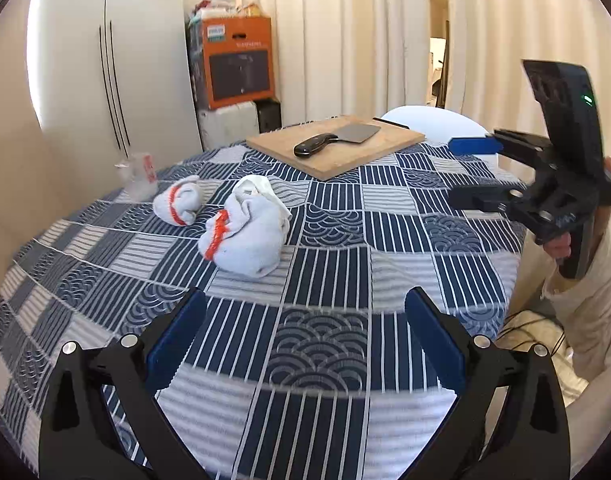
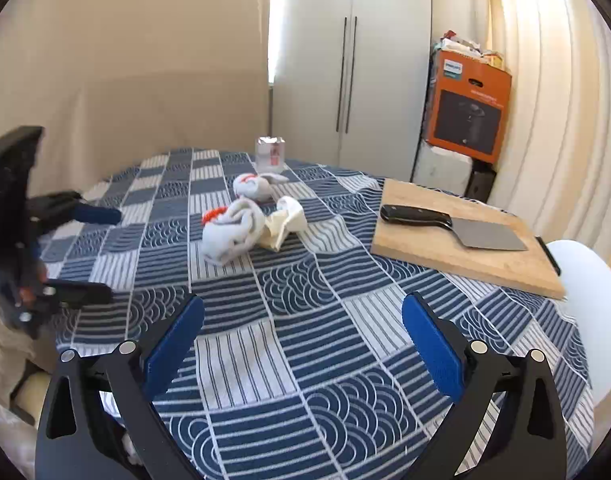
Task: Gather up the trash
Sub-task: 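Raise both open tools back over the table, then grasp the beige knit glove with orange cuff with the left tool, then grasp the white tissue with the right tool, then carry glove and tissue under the table edge and release both into the bin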
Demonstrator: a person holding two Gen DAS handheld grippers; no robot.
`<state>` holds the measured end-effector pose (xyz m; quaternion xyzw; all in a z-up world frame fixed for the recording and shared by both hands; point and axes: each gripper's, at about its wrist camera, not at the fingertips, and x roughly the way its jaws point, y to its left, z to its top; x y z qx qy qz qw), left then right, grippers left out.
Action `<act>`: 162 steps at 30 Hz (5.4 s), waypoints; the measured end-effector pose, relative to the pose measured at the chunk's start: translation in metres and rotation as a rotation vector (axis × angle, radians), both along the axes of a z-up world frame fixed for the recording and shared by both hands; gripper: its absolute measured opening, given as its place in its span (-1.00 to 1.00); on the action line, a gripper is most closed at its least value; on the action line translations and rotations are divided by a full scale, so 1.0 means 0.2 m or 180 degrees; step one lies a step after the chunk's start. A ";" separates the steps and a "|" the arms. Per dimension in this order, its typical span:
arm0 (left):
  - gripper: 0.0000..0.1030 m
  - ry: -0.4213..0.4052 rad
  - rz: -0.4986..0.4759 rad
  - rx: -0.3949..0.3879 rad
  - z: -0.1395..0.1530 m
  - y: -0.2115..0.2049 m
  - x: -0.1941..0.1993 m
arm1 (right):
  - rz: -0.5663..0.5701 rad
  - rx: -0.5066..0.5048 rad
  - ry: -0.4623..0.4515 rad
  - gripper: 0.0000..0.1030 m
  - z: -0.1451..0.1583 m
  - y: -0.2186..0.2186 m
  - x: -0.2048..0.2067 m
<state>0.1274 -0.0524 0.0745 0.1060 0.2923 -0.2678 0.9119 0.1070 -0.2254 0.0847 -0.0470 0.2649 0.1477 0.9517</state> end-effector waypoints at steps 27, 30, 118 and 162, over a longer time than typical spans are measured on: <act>0.37 0.0456 0.0182 0.0022 -0.16 -0.02 0.62 | 0.0100 0.0217 0.0558 0.84 -0.05 -0.05 0.35; 0.24 0.0446 0.0141 -0.0035 -0.14 0.01 0.61 | 0.0091 0.0214 0.0583 0.84 -0.06 -0.03 0.37; -0.40 -0.0166 0.0538 0.0092 0.01 0.15 0.03 | 0.0711 0.0199 0.0887 -0.35 -0.07 0.23 0.19; -0.38 0.0389 -0.0137 0.0420 -0.45 0.12 -0.86 | 0.1755 -0.0170 0.1381 -0.35 -0.63 0.47 -0.60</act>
